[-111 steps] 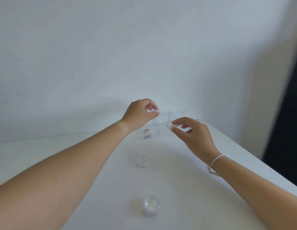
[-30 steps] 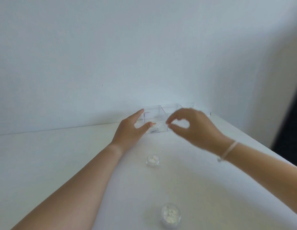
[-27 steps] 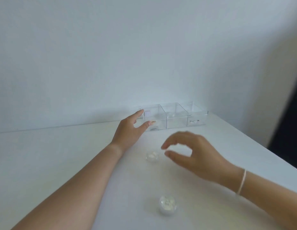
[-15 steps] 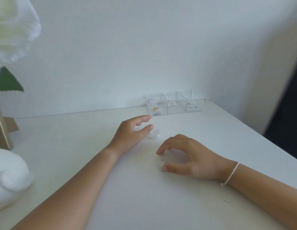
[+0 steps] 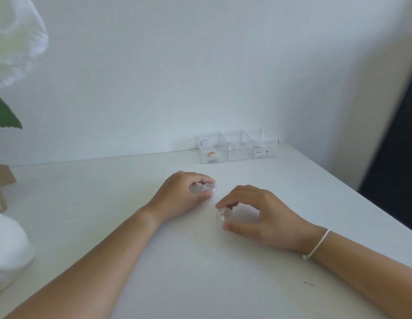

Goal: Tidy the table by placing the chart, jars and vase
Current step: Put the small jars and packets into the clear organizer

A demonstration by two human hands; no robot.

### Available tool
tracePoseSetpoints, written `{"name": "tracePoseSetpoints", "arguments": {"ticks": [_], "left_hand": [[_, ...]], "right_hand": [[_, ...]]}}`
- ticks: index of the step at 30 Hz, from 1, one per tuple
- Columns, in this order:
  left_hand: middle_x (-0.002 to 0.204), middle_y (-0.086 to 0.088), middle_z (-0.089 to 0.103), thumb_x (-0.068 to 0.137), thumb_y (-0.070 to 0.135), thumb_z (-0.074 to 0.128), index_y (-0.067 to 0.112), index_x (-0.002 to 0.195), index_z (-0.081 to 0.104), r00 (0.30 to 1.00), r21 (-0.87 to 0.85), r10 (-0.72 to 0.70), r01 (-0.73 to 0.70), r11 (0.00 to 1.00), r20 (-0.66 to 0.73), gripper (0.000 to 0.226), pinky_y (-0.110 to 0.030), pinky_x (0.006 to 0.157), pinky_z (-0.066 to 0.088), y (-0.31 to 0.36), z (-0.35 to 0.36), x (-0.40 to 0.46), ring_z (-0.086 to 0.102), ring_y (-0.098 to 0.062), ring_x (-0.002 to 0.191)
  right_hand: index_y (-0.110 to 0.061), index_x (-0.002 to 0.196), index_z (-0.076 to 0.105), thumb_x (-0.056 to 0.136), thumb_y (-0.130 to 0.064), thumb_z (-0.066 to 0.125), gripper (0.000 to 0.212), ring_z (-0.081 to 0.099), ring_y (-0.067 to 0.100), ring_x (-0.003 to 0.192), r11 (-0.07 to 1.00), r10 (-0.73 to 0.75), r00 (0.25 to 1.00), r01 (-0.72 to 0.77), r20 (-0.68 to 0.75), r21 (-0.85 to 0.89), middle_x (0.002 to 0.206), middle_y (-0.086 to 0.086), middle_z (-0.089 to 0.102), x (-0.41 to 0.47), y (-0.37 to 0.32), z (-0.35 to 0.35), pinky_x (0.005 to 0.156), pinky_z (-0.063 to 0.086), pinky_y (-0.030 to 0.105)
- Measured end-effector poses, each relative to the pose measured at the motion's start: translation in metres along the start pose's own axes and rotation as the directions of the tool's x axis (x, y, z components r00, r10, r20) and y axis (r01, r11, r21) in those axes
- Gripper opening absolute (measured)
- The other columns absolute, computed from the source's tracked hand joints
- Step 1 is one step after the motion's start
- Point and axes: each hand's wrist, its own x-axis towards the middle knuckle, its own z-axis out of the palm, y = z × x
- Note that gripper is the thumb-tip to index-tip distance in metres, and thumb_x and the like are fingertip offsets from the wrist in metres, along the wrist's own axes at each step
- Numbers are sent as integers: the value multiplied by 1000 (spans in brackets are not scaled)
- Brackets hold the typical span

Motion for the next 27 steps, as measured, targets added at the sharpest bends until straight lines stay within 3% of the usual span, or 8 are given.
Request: {"name": "tracePoseSetpoints", "arguments": {"ticks": [5, 11, 14, 17, 20, 24, 27], "left_hand": [[91, 36, 60, 78, 28, 68, 29, 98, 71, 996, -66, 29, -34, 997, -79, 20, 9, 74, 29, 2, 1, 6, 46, 30, 88], [96, 28, 66, 76, 36, 69, 47, 89, 66, 983, -150, -10, -18, 988, -186, 17, -5, 80, 37, 11, -3, 23, 55, 10, 94], [95, 31, 65, 76, 38, 68, 43, 87, 67, 963, -199, -4, -52, 979, -269, 12, -1, 75, 38, 20, -7, 41, 56, 9, 91], [91, 30, 65, 77, 36, 68, 39, 86, 67, 953, -213, 22, -90, 973, -304, 9, -1, 72, 37, 28, -5, 62, 57, 6, 89], [90, 27, 64, 77, 35, 68, 38, 84, 65, 958, -175, 54, -107, 979, -282, 8, -1, 68, 37, 36, 5, 88, 56, 5, 88], [92, 15, 65, 78, 29, 66, 29, 87, 65, 975, -43, 98, -109, 993, -200, 9, 1, 60, 35, 45, 8, 134, 50, 19, 69], [100, 3, 66, 78, 27, 66, 21, 90, 65, 997, 92, 45, -39, 995, -62, 14, -10, 69, 38, 45, 5, 165, 57, 5, 86]], "right_hand": [[-28, 101, 66, 75, -26, 72, 27, 52, 5, 86, 997, 26, 979, -39, -201, -60, 87, -19, 59, 8, 22, -11, 81, 40, 12], [-28, 100, 61, 76, -24, 68, 26, 55, 13, 83, 982, 104, 884, -164, -455, -93, 88, -12, 59, 26, 60, -26, 76, 40, 19], [-33, 91, 56, 77, -25, 66, 19, 53, 3, 81, 982, 123, 833, -180, -539, -54, 85, -22, 55, 35, 75, -32, 72, 37, 11], [-32, 88, 53, 77, -26, 64, 16, 52, 6, 82, 979, 131, 809, -197, -573, -55, 86, -17, 56, 46, 85, -35, 73, 36, 16], [-31, 89, 53, 78, -27, 63, 15, 49, 6, 84, 979, 104, 799, -187, -592, -80, 88, -17, 55, 54, 93, -36, 75, 36, 17], [-32, 87, 51, 78, -28, 61, 14, 52, 9, 84, 981, 136, 749, -192, -648, -17, 90, -15, 58, 58, 104, -40, 75, 38, 21], [-35, 86, 50, 78, -28, 61, 16, 52, 6, 84, 985, 140, 743, -174, -654, 12, 88, -20, 55, 59, 107, -41, 73, 38, 15]]}}
